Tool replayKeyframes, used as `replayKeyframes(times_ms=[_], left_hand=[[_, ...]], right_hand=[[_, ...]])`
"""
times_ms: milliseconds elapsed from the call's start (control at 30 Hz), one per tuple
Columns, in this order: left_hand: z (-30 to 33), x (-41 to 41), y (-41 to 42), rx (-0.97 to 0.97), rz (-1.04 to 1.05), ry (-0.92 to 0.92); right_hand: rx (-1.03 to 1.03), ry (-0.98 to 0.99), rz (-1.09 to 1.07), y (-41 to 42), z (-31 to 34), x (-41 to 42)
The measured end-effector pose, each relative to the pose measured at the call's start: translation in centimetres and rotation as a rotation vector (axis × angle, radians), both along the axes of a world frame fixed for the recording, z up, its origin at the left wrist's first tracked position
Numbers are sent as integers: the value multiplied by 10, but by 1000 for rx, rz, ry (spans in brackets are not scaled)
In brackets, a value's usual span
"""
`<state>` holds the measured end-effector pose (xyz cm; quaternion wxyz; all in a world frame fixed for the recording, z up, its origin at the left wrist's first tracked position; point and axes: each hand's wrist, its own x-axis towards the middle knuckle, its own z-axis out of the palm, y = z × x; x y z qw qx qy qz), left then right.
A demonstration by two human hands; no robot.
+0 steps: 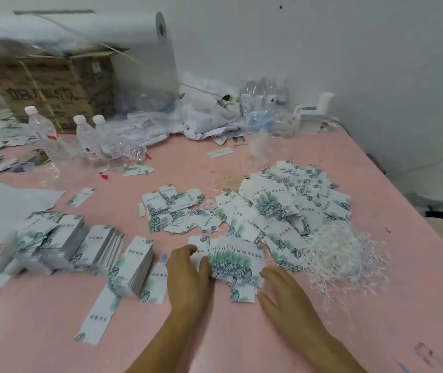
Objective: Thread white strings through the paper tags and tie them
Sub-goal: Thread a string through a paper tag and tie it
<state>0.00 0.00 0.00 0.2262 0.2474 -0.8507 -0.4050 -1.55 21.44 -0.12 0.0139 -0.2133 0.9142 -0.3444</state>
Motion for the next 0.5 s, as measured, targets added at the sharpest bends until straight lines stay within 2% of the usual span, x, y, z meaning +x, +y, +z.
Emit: replayKeyframes(times_ms=[200, 333, 500], left_hand=[[-8, -7, -14, 53, 162, -108], [-6, -14, -27, 100, 106, -209], [2, -23, -44, 157, 27, -323]], right_hand=[[158, 14, 44, -29, -21, -21], [184, 37, 58, -25, -27, -26], [107, 42, 67, -27, -23, -25]])
